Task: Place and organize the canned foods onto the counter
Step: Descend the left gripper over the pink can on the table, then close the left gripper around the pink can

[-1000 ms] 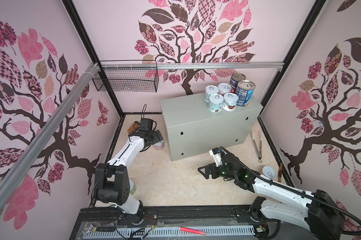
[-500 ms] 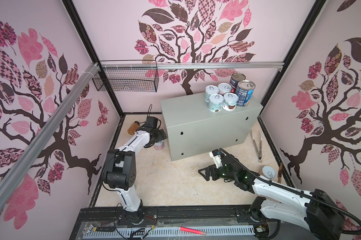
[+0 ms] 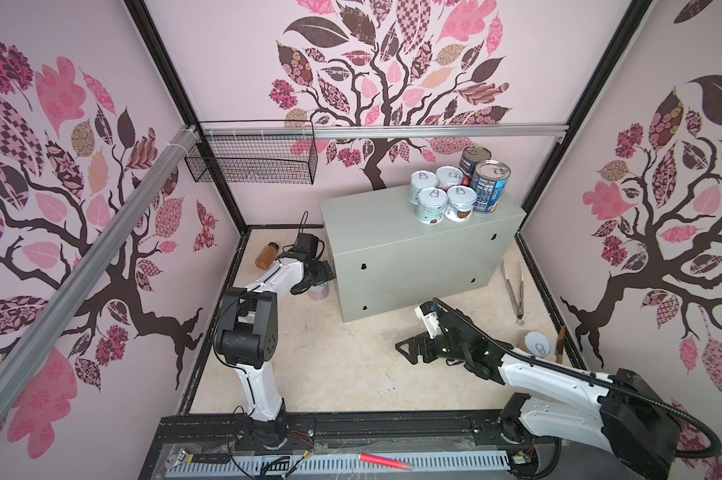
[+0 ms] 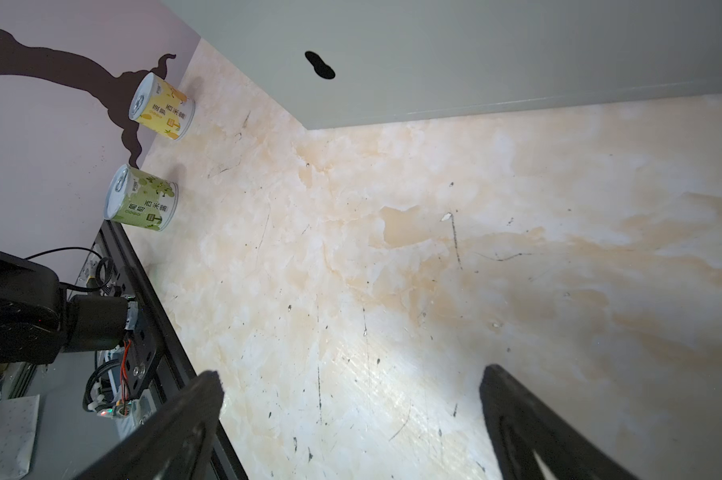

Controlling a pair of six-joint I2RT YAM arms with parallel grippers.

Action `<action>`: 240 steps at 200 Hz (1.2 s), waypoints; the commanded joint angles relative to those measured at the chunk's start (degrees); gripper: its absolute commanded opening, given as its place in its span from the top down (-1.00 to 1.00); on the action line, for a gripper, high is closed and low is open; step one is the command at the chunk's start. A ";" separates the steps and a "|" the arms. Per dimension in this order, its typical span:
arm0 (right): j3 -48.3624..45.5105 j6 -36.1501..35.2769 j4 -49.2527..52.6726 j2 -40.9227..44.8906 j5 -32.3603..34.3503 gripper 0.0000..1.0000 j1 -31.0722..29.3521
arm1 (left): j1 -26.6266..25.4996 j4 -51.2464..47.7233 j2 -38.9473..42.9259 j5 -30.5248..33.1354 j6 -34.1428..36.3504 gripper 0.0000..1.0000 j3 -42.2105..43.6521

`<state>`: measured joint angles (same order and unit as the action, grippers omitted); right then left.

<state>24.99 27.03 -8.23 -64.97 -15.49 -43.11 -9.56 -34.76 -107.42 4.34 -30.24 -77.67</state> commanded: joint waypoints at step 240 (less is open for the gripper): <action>0.85 -0.04 -1.35 -0.23 -0.95 -1.00 -0.38 | -1.00 4.40 0.92 10.35 -1.98 -0.92 5.64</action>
<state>25.02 27.00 -9.23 -65.45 -16.19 -43.11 -11.22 -32.01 -107.50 15.70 -31.70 -72.73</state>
